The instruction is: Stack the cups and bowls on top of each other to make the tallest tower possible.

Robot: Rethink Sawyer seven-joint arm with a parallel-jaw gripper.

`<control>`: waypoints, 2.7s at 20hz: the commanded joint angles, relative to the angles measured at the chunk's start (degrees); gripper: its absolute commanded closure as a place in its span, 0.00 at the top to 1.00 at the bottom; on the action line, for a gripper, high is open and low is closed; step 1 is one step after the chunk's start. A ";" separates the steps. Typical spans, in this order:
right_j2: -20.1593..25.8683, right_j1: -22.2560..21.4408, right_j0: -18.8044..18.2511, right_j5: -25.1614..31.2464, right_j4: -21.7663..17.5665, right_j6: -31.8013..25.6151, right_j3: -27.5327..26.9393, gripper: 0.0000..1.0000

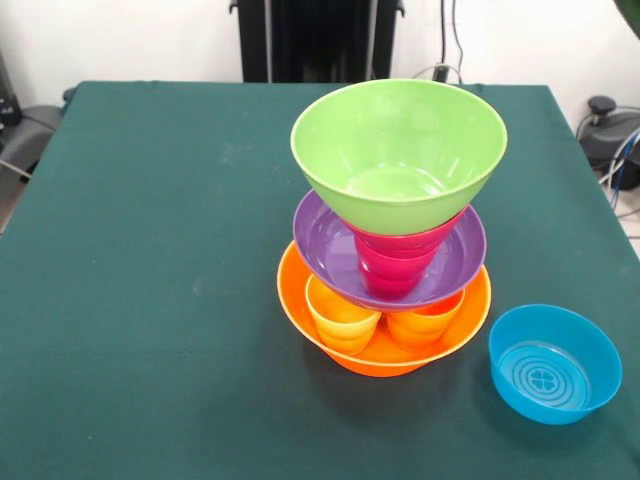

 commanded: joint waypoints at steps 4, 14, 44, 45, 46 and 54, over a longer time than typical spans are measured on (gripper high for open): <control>-1.50 2.58 -0.20 -4.12 -3.23 -8.91 1.44 1.00; -1.37 2.48 -1.52 -4.94 -4.47 -12.40 0.93 1.00; 22.75 0.93 7.32 -4.09 -26.49 -11.20 10.48 1.00; 24.58 0.38 8.25 -4.70 -28.09 -11.36 12.10 1.00; 26.15 -0.14 9.15 -5.48 -29.60 -11.49 13.68 1.00; 34.38 -1.63 12.77 -10.35 -36.56 -11.86 20.83 1.00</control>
